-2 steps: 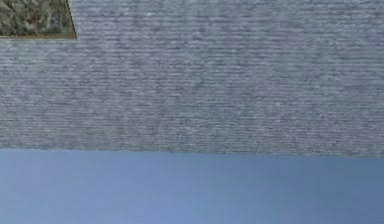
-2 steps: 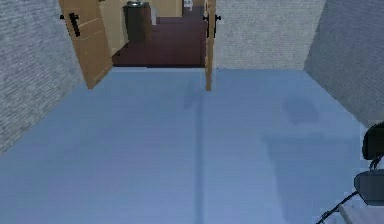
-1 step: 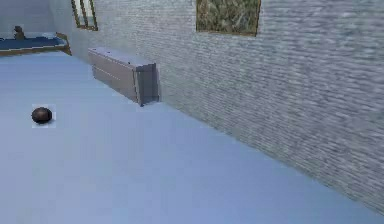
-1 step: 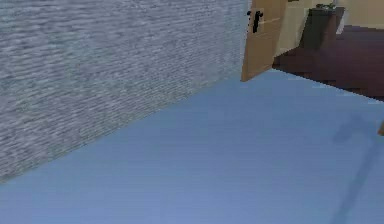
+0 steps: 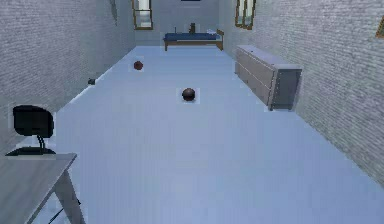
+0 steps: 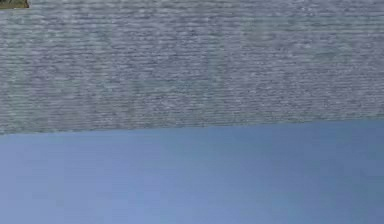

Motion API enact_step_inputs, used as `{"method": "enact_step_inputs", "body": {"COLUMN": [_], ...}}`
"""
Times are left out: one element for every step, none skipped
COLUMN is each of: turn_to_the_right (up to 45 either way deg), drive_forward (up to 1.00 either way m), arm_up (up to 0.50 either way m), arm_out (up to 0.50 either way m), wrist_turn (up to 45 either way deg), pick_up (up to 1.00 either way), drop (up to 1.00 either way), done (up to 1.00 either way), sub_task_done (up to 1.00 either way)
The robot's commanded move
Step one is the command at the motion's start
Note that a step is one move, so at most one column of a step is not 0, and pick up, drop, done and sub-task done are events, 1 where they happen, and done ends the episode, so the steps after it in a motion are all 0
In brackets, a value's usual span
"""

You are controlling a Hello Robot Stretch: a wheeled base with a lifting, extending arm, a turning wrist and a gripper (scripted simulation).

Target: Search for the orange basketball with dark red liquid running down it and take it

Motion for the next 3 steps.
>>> {"method": "enact_step_inputs", "body": {"turn_to_the_right": [0.0, -9.0, 0.0], "drive_forward": [1.00, 0.00, 0.20], "arm_up": [0.00, 0.00, 0.00], "arm_out": [0.00, 0.00, 0.00], "wrist_turn": [0.0, 0.0, 0.0], "pick_up": [0.00, 0.00, 0.00], "drop": [0.00, 0.00, 0.00], "done": [0.00, 0.00, 0.00], "sub_task_done": [0.00, 0.00, 0.00]}}
